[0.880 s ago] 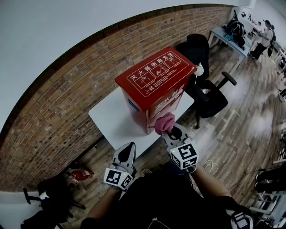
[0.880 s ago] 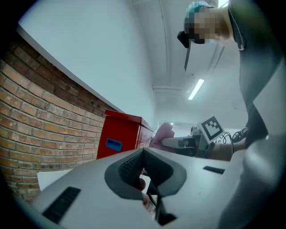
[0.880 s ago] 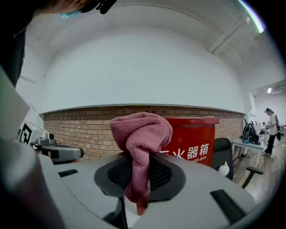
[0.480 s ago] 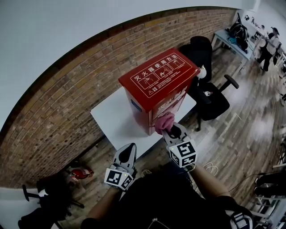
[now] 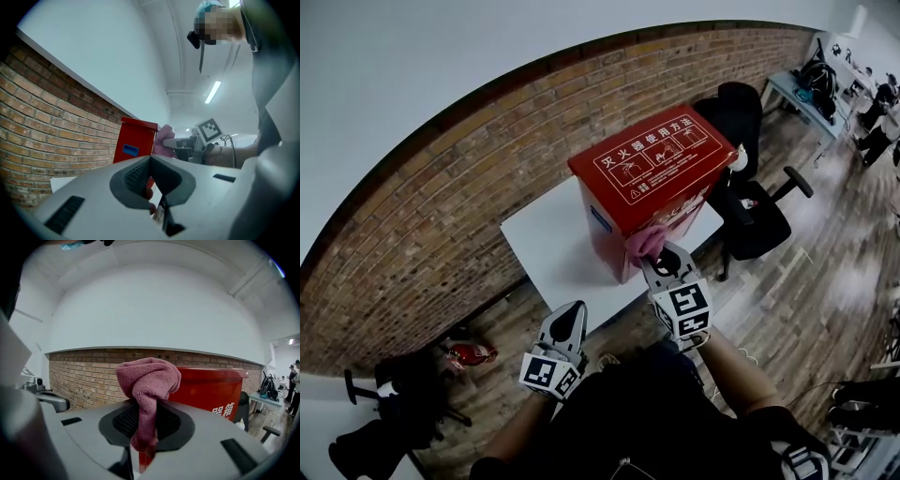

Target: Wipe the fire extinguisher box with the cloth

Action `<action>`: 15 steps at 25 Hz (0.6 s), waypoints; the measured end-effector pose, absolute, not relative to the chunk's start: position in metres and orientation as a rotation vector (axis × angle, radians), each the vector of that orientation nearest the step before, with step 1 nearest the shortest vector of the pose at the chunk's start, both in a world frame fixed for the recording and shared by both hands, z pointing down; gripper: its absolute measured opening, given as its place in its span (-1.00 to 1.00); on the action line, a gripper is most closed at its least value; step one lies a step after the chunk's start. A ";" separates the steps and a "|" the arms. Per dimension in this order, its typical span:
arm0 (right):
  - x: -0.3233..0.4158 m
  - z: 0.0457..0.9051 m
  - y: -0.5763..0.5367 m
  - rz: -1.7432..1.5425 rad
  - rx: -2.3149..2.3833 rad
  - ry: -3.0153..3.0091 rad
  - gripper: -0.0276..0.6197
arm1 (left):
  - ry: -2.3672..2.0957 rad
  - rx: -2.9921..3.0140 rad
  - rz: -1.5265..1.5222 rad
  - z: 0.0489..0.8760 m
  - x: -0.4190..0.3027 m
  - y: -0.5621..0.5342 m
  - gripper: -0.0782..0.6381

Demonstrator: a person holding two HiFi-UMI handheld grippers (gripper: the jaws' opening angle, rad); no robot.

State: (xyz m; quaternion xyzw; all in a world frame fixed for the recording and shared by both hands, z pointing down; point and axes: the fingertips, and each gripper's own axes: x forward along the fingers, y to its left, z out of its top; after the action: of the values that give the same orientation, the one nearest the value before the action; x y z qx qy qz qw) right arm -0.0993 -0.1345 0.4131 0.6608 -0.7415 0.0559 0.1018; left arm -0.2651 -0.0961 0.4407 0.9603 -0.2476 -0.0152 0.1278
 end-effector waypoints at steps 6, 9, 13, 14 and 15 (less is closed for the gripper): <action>-0.099 0.412 -0.148 0.142 1.934 -2.185 -0.66 | -0.753 2.787 -0.038 0.442 -0.272 -0.098 -0.72; -0.100 0.412 -0.150 0.136 1.930 -2.182 -0.66 | -0.766 2.773 -0.036 0.445 -0.274 -0.097 -0.72; -0.100 0.416 -0.151 0.145 1.927 -2.186 -0.66 | -0.764 2.756 -0.014 0.451 -0.273 -0.093 -0.72; -0.100 0.418 -0.151 0.149 1.926 -2.186 -0.66 | -0.762 2.756 -0.008 0.452 -0.273 -0.092 -0.72; -0.100 0.420 -0.151 0.153 1.925 -2.185 -0.66 | -0.760 2.759 -0.005 0.452 -0.272 -0.092 -0.72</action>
State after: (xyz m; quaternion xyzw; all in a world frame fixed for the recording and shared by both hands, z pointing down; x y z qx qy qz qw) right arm -0.0999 -0.1509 0.4195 0.6559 -0.7446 0.0520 0.1126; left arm -0.2724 -0.0917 0.4520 0.9547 -0.2630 -0.0017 0.1393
